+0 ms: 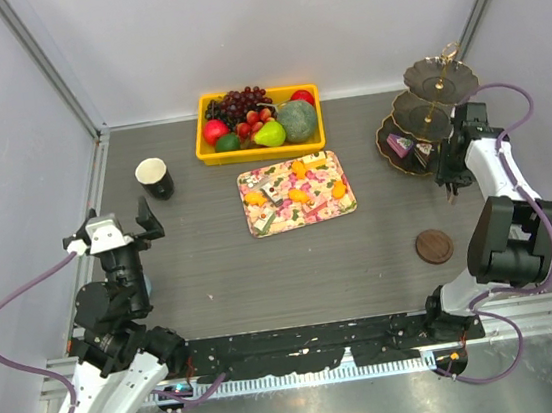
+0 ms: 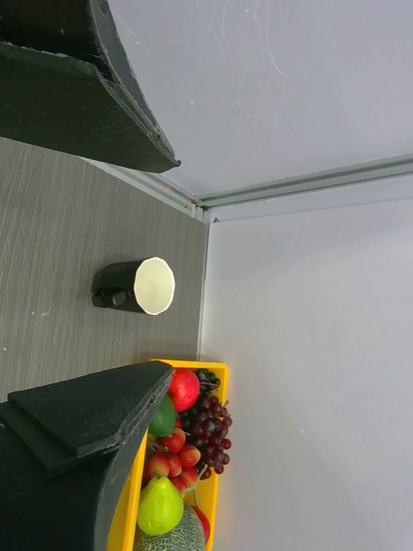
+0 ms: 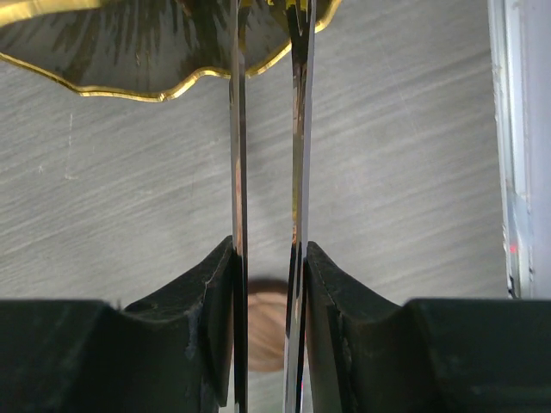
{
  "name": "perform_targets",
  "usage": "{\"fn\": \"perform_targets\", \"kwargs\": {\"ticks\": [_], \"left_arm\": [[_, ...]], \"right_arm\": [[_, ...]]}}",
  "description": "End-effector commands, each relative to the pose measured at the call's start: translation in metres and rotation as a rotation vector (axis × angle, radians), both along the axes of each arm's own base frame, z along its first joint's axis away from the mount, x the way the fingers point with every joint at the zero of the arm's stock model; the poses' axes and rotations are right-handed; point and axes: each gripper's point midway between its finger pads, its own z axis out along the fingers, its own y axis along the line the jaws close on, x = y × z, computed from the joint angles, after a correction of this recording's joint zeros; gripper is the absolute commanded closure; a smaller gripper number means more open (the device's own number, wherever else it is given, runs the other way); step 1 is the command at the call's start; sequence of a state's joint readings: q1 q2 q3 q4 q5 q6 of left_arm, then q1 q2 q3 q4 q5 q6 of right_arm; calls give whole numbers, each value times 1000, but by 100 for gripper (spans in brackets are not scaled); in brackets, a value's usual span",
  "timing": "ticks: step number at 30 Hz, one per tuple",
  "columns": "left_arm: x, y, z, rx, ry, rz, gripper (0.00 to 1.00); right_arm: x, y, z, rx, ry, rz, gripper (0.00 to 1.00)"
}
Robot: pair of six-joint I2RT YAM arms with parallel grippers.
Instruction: Serve the afternoon tea
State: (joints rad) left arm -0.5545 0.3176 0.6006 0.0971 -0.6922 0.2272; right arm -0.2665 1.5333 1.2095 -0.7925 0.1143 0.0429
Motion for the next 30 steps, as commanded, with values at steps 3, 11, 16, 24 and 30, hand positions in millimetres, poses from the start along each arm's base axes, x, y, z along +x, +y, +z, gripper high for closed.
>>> {"fn": "perform_targets", "kwargs": {"ticks": [3, 11, 16, 24, 30], "left_arm": [[2, 1, 6, -6, -28, 15, 1], [7, -3, 2, 18, -14, 12, 1], [7, -3, 2, 20, -11, 12, 1], [6, -3, 3, 17, -18, 7, 1], [4, -3, 5, 10, -26, 2, 1]], "right_arm": [[39, -14, -5, -8, -197, 62, 75], [54, -14, -16, -14, -271, 121, 74], [60, -15, -14, -19, -291, 124, 69], [51, -24, -7, -63, -291, 60, 54], [41, -24, 0, -71, -295, 30, 50]]}}
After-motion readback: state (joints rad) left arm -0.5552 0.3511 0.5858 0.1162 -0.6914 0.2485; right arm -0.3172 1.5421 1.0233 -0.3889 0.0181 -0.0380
